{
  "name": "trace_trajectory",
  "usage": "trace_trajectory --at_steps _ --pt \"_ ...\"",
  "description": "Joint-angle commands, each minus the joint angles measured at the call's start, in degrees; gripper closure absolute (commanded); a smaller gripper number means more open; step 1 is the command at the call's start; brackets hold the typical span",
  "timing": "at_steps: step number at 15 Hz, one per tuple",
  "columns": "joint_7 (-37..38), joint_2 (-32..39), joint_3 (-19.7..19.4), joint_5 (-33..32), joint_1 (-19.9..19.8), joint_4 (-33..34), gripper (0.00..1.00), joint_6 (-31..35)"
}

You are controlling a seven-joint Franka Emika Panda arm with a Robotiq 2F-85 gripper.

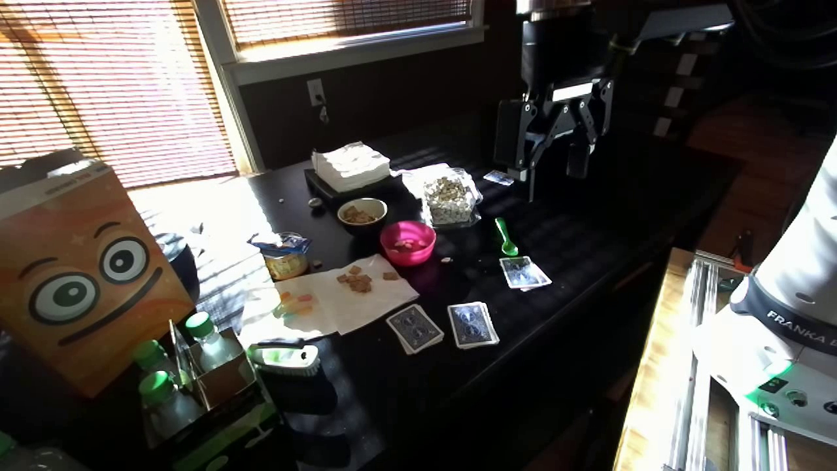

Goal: Transfer a spoonful of contents from the transparent bowl to the pink bowl

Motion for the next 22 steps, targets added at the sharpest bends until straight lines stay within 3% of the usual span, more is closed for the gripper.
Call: trace_trajectory --at_steps 1,8,13,16,18,22 --pt "4.4 1.5 -0.1 -1.0 -3.8 -4.4 0.0 6.8" --pt "12.5 11.5 0.3 -9.4 -11.4 -4.6 0.0 24.2" --pt "20.1 19.6 -0.5 -18.2 -15.3 -4.5 0.0 30.7" --pt "20.3 23.5 -3.3 -18.1 -13.9 -4.5 0.0 32.5" --pt "19.7 22.2 -4.4 -17.8 -12.8 -4.4 0.0 30.8" --pt "19.7 23.6 -4.9 -17.8 -12.6 -4.2 0.0 31.4"
